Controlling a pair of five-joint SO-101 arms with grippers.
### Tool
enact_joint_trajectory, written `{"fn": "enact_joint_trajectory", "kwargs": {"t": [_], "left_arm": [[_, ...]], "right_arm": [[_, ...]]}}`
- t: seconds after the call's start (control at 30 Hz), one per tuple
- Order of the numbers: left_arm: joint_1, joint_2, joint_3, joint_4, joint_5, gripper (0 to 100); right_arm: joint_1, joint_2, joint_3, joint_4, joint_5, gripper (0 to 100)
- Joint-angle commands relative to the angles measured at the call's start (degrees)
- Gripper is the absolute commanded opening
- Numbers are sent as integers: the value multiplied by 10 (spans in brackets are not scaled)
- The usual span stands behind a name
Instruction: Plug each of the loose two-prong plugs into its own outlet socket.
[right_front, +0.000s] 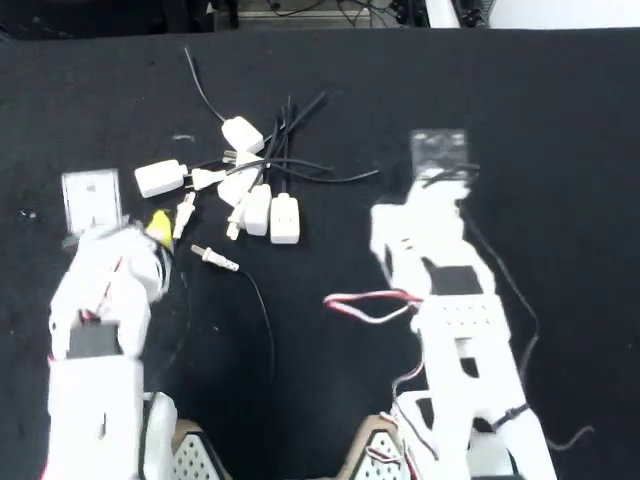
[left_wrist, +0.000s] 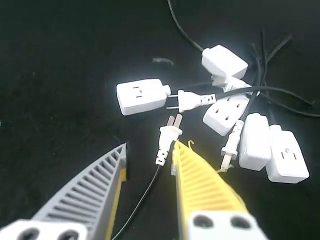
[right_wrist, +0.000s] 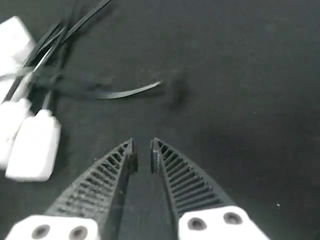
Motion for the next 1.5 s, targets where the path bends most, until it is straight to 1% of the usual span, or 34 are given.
{"fn": "enact_joint_trajectory", "kwargs": {"t": [0.0,0.17,0.3,0.47,0.63,0.8,1.03,1.13,1.3,1.37,1.47], "left_arm": [[39,199,-157,-4,-8,159],[117,383,-255,-4,-4,160],[174,500,-313,-4,-4,158],[206,601,-374,-4,-4,156],[211,667,-422,-4,-4,156],[208,700,-461,-1,-4,155],[208,644,-458,13,-4,155],[215,623,-458,18,-4,155],[243,636,-463,17,-4,155],[251,646,-458,-9,-4,155],[253,673,-436,-76,-4,155]], "right_arm": [[28,37,14,-98,-5,50],[27,71,17,-129,-4,50],[26,90,17,-144,-4,50],[26,97,16,-154,-4,50],[26,96,16,-153,-4,50],[26,97,16,-153,-4,50],[26,98,16,-153,-4,50],[26,98,16,-153,-4,50],[25,98,16,-153,-4,50],[25,98,16,-153,-4,50],[25,98,16,-153,-4,50]]}}
